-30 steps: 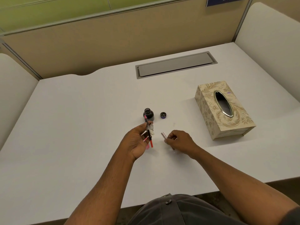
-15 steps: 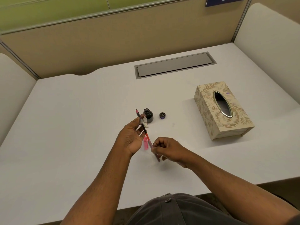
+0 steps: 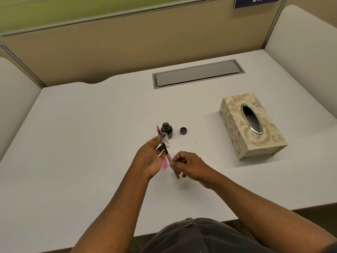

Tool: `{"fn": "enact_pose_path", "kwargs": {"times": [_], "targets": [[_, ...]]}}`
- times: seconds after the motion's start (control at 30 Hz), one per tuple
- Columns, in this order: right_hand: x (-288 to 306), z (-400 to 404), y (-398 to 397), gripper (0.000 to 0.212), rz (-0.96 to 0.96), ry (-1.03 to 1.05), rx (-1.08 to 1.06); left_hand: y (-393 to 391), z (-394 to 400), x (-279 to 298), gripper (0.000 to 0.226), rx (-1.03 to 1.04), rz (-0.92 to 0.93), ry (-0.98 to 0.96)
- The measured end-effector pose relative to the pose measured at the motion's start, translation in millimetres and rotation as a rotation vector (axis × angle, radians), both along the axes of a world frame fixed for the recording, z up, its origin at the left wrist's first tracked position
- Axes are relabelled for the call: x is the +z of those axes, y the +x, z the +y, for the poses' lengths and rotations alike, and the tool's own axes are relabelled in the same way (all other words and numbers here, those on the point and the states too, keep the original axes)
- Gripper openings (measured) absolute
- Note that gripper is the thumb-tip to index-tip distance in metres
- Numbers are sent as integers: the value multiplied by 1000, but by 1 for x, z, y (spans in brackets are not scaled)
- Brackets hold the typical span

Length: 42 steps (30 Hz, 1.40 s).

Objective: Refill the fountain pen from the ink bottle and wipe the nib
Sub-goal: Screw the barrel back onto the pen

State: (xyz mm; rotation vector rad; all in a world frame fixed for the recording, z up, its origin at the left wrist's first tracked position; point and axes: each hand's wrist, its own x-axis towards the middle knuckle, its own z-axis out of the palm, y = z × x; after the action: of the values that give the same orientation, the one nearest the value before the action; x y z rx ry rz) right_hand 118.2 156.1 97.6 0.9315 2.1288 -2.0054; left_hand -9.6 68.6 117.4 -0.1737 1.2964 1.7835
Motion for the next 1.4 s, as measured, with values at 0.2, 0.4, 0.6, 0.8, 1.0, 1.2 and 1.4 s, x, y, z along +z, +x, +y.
{"fn": "enact_pose_path", "kwargs": {"times": [0.2,0.4,0.6,0.8,1.0,1.2,1.4], "targets": [[4,-1,-6,8,32,-20,-142,5,1,-11,15,1,59,-46],[4,-2,-9,11,57,56,-237,9,1,-10,16,-48,153,-96],[4,-5,-11,10,52,84,-252,7,2,-10,16,-63,166,-109],[14,-5,-12,18,6,-46,-190,6,4,-8,15,-58,146,-112],[16,-2,-16,20,-6,-203,-206,6,7,-5,16,-35,167,-120],[15,-3,-15,27,5,-117,-225,4,8,-4,19,-42,217,-134],[18,-5,-15,18,31,-172,-177,2,8,-7,21,-61,211,-133]]}}
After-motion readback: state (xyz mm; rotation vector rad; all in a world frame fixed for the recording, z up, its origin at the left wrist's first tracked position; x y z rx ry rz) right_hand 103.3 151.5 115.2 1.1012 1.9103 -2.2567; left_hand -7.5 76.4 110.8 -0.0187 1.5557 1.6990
